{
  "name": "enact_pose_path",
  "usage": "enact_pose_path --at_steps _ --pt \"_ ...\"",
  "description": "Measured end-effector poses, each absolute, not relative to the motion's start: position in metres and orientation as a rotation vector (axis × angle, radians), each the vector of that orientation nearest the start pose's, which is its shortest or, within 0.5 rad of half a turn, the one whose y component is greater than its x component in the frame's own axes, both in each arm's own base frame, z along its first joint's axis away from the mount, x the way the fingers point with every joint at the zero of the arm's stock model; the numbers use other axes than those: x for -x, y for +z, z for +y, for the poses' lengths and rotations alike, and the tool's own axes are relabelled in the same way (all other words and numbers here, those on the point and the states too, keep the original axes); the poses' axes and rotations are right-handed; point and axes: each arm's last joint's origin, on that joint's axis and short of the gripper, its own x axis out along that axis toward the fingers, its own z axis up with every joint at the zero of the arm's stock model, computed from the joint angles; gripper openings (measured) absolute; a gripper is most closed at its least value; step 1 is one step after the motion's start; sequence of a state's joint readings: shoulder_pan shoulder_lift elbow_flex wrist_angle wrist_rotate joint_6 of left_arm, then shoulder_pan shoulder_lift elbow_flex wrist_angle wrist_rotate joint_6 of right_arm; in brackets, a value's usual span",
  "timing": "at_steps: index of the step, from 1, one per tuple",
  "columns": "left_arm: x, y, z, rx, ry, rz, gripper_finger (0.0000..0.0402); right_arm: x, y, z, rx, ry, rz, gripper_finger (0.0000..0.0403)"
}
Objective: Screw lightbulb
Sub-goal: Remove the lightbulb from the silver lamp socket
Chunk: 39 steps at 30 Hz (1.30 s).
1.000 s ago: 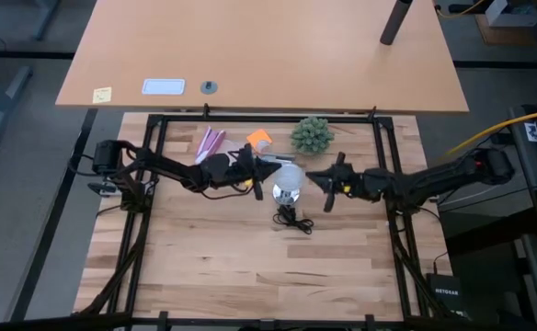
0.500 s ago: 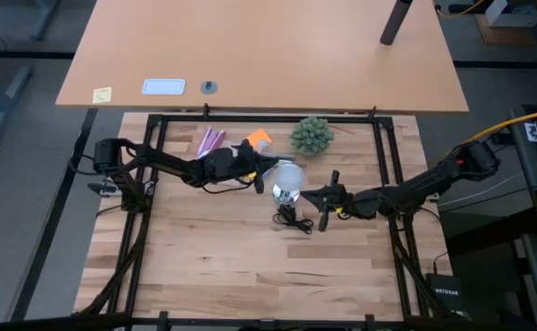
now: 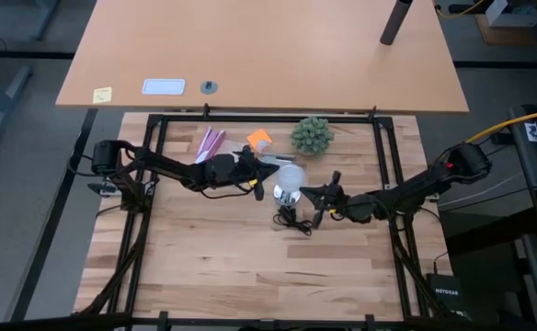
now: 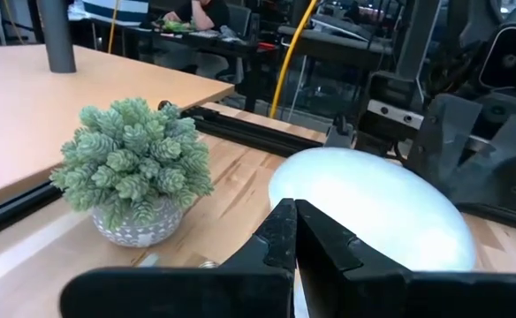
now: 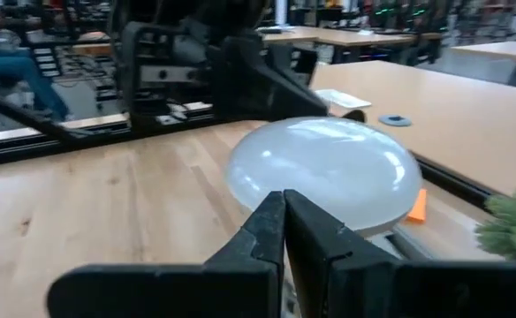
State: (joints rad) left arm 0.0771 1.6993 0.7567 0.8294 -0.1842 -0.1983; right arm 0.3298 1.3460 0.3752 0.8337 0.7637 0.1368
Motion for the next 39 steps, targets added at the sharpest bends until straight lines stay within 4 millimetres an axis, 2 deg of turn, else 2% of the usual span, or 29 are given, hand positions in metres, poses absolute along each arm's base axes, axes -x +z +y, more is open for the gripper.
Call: enact_pose_path --at_steps 12,16,23,34,39 --pt "-0.341 0.191 0.019 0.249 0.240 0.087 0.0000 -0.228 0.179 0.054 -0.030 -0.587 0.096 0.0016" --pt "-0.342 0.191 0.009 0.257 0.137 0.099 0.0000 -0.227 0.178 0.050 -0.014 -0.665 0.098 0.0016" --pt "-0.342 0.187 -0.001 0.243 0.140 0.125 0.0000 -0.232 0.176 0.039 -0.026 -0.630 0.116 0.0016" --pt "-0.342 0.189 0.000 0.241 0.183 0.107 0.0000 -0.239 0.174 0.013 -0.067 -0.587 0.132 0.0016" --pt "-0.342 0.189 0.003 0.232 0.215 0.103 0.0000 -0.240 0.175 0.011 -0.080 -0.562 0.118 0.0016"
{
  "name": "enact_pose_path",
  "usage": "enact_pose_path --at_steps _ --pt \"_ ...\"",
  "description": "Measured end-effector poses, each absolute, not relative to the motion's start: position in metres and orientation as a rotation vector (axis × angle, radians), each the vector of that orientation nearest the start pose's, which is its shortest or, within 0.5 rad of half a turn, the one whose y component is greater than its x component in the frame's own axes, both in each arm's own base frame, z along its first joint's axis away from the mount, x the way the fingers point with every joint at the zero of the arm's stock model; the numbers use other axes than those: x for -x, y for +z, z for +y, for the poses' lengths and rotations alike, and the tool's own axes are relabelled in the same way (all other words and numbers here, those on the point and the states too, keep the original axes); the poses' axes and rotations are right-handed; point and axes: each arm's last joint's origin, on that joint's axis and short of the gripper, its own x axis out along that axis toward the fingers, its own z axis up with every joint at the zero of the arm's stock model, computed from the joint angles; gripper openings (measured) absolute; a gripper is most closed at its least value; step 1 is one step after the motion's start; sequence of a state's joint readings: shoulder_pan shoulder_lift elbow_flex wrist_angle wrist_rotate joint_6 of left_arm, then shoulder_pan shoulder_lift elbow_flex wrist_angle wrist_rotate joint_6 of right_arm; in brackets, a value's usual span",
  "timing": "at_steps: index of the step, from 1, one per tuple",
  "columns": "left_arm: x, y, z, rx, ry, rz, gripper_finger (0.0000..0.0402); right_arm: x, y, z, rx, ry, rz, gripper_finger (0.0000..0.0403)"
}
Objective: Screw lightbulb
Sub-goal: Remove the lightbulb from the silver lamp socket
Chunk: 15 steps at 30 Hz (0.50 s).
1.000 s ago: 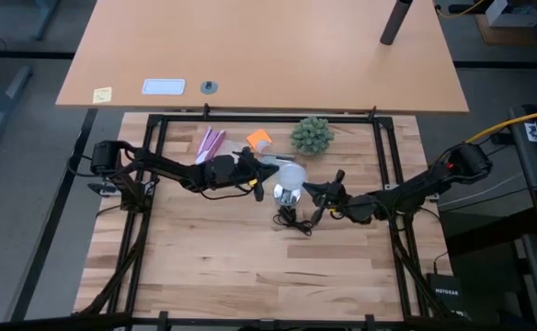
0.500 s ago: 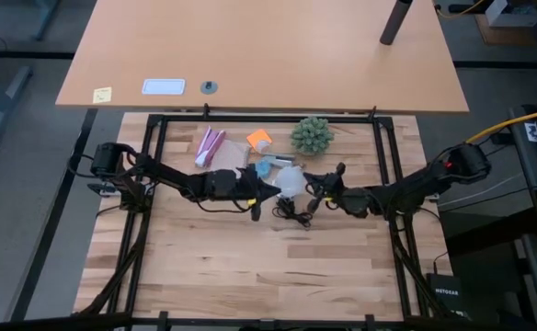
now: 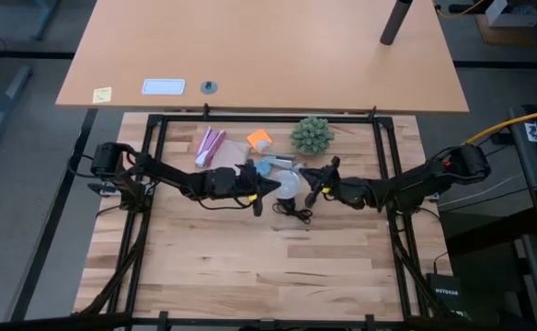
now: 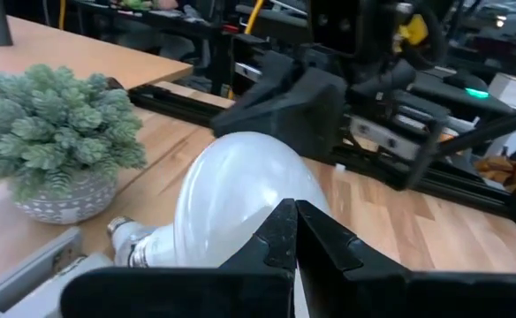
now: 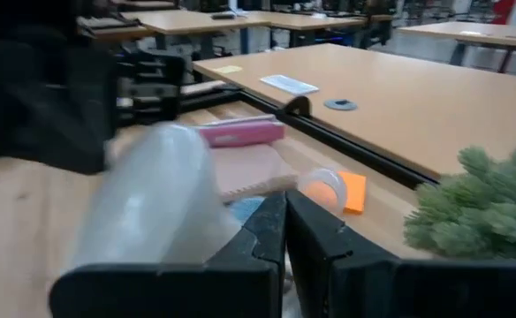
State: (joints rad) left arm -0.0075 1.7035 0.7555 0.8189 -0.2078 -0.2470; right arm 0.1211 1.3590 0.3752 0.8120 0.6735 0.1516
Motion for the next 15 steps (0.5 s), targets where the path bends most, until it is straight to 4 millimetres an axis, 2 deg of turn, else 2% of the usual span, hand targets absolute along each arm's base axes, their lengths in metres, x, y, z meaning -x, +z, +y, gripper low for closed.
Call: enact_pose_path --at_steps 8,15 --pt "-0.3411 0.1863 0.0126 0.239 0.251 0.128 0.0000 -0.2401 0.1762 0.0122 -0.092 -0.532 0.111 0.0016" --pt "-0.3402 0.1819 0.0131 0.255 0.262 0.172 0.0000 -0.2427 0.1714 0.0147 -0.136 -0.449 0.129 0.0016"
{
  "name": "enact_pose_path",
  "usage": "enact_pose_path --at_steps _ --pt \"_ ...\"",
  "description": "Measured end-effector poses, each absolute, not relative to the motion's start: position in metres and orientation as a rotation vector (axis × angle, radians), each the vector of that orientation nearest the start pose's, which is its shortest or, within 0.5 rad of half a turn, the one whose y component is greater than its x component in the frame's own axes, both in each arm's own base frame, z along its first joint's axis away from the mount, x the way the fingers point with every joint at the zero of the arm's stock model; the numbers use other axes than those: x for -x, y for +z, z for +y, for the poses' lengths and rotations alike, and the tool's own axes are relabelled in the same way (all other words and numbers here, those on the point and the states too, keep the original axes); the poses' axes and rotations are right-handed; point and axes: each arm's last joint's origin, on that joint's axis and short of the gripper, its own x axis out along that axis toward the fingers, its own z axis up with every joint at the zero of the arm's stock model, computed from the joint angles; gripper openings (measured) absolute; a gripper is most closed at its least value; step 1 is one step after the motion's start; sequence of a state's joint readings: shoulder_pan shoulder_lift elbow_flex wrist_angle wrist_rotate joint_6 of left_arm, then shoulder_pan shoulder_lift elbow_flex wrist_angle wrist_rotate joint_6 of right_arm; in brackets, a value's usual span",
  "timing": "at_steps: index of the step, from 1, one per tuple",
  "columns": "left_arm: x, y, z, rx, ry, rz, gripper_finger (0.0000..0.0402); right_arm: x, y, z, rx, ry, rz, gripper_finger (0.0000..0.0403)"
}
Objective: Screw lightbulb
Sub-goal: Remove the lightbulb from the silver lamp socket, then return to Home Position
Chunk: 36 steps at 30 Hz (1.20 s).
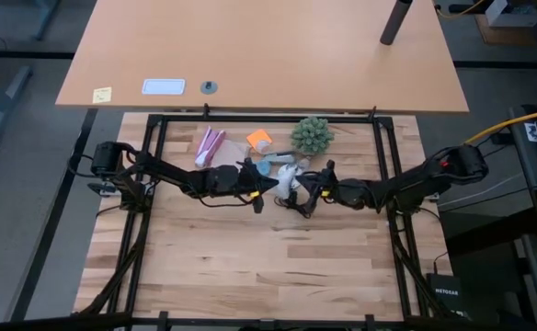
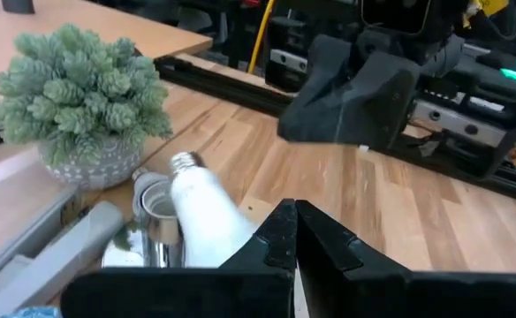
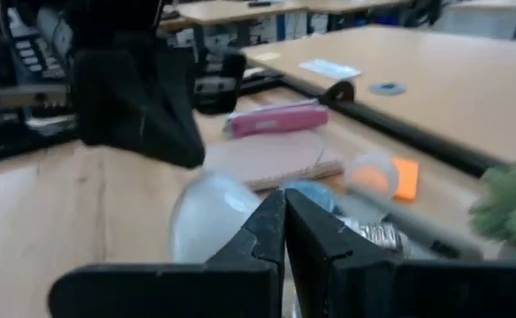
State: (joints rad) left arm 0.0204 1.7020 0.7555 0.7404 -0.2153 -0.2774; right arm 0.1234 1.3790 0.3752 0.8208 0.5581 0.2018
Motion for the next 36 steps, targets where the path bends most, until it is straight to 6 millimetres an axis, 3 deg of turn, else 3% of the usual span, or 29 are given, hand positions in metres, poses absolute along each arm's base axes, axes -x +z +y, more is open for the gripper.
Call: enact_pose_path --at_steps 8,14,22,29,33,36 --pt "-0.338 0.173 0.013 0.260 0.275 0.263 0.0000 -0.250 0.144 0.016 -0.182 -0.458 0.216 0.0016" --pt "-0.336 0.166 0.013 0.266 0.287 0.334 0.0000 -0.261 0.137 0.017 -0.179 -0.470 0.212 0.0016" --pt "-0.329 0.153 0.015 0.233 0.361 0.481 0.0000 -0.273 0.140 0.018 -0.130 -0.468 0.214 0.0016" --pt "-0.328 0.152 0.015 0.226 0.379 0.488 0.0000 -0.273 0.140 0.018 -0.127 -0.468 0.214 0.0016" --pt "-0.331 0.161 0.013 0.242 0.362 0.407 0.0000 -0.271 0.149 0.018 -0.140 -0.455 0.183 0.0016" --pt "-0.329 0.184 0.007 0.235 0.326 0.299 0.0000 -0.267 0.170 0.019 -0.164 -0.396 0.111 0.0016"
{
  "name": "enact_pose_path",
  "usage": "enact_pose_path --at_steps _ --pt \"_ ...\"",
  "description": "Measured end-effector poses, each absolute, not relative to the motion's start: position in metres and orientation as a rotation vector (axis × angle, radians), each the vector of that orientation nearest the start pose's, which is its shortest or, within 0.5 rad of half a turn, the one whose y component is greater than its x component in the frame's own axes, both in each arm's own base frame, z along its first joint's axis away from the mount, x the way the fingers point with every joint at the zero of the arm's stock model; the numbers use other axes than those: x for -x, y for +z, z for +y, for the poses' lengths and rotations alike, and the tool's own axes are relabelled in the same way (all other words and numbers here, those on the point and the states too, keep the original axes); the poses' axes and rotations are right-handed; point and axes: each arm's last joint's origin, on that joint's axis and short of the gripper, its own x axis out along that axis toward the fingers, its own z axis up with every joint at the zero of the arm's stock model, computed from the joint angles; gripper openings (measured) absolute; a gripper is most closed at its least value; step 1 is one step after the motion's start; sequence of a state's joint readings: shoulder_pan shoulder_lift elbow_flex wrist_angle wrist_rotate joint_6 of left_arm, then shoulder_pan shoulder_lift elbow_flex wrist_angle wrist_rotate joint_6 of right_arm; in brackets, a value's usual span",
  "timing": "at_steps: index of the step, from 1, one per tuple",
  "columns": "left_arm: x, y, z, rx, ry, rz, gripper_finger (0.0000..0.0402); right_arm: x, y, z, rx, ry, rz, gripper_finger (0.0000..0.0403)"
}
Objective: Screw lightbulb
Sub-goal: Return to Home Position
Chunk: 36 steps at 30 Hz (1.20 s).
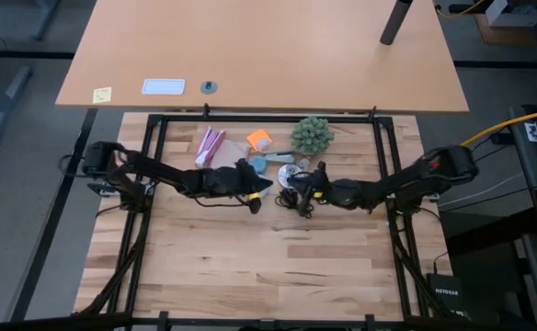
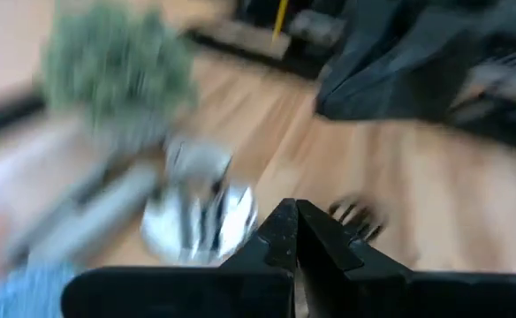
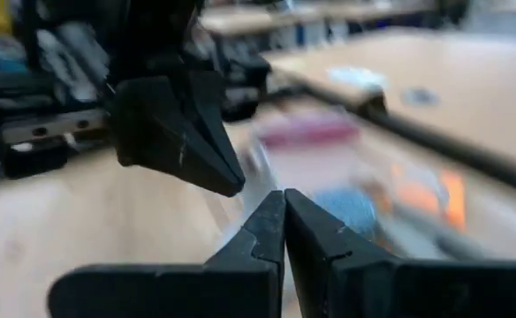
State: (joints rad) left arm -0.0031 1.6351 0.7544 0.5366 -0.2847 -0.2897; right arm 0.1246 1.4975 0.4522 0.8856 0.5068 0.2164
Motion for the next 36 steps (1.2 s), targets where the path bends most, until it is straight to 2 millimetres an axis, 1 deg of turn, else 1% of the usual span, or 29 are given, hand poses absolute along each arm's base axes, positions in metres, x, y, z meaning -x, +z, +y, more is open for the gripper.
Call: enact_pose_path --at_steps 2,4,6,9,13,17,23,26,28,30,32,36 --pt "-0.323 0.208 0.003 0.209 0.299 0.227 0.0000 -0.261 0.191 0.020 -0.149 -0.348 0.041 0.0016" --pt "-0.313 0.233 0.000 0.176 0.275 0.155 0.0000 -0.250 0.214 0.019 -0.122 -0.309 -0.026 0.0016" --pt "-0.298 0.259 -0.004 0.116 0.251 0.094 0.0000 -0.236 0.237 0.018 -0.094 -0.283 -0.091 0.0016" --pt "-0.268 0.295 -0.008 0.028 0.223 0.030 0.0000 -0.208 0.266 0.015 -0.054 -0.282 -0.158 0.0016" --pt "-0.229 0.326 -0.012 0.028 0.194 -0.030 0.0000 -0.175 0.292 0.010 -0.067 -0.284 -0.263 0.0016" --pt "-0.197 0.349 -0.012 0.047 0.181 -0.122 0.0000 -0.151 0.310 0.007 -0.099 -0.282 -0.380 0.0016" --pt "-0.163 0.369 -0.009 0.073 0.176 -0.244 0.0000 -0.130 0.322 0.004 -0.124 -0.286 -0.478 0.0016" --pt "-0.152 0.375 -0.008 0.061 0.178 -0.277 0.0000 -0.123 0.324 0.002 -0.143 -0.340 -0.496 0.0016" --pt "-0.146 0.375 -0.007 0.021 0.184 -0.270 0.0000 -0.121 0.322 0.001 -0.155 -0.383 -0.467 0.0016" --pt "-0.141 0.372 -0.007 -0.017 0.187 -0.224 0.0000 -0.120 0.316 0.000 -0.132 -0.404 -0.396 0.0016" --pt "-0.137 0.364 -0.006 -0.031 0.184 -0.138 0.0000 -0.120 0.306 0.000 -0.099 -0.426 -0.285 0.0016" --pt "-0.137 0.340 -0.006 0.013 0.199 0.071 0.0000 -0.123 0.276 -0.001 -0.151 -0.457 -0.090 0.0016"
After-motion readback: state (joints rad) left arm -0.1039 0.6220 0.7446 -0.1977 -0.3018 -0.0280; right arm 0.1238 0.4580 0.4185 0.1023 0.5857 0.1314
